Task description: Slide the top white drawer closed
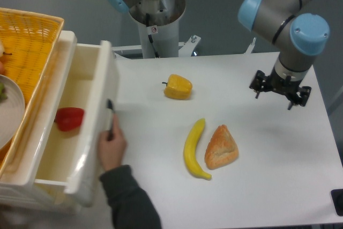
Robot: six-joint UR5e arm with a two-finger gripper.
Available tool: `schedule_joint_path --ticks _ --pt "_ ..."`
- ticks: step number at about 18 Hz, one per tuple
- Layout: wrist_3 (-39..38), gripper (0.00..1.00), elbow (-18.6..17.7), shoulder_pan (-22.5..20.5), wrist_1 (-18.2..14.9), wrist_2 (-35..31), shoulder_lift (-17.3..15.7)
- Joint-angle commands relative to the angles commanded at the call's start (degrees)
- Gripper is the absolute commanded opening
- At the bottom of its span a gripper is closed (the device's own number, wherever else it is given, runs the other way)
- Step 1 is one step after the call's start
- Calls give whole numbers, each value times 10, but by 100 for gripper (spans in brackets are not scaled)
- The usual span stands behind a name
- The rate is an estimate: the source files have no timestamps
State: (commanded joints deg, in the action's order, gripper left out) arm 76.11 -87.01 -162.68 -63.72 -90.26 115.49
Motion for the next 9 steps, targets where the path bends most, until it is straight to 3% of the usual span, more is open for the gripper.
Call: schedule_joint_path --ticks 9 --pt "28 100 6 -18 16 1 18"
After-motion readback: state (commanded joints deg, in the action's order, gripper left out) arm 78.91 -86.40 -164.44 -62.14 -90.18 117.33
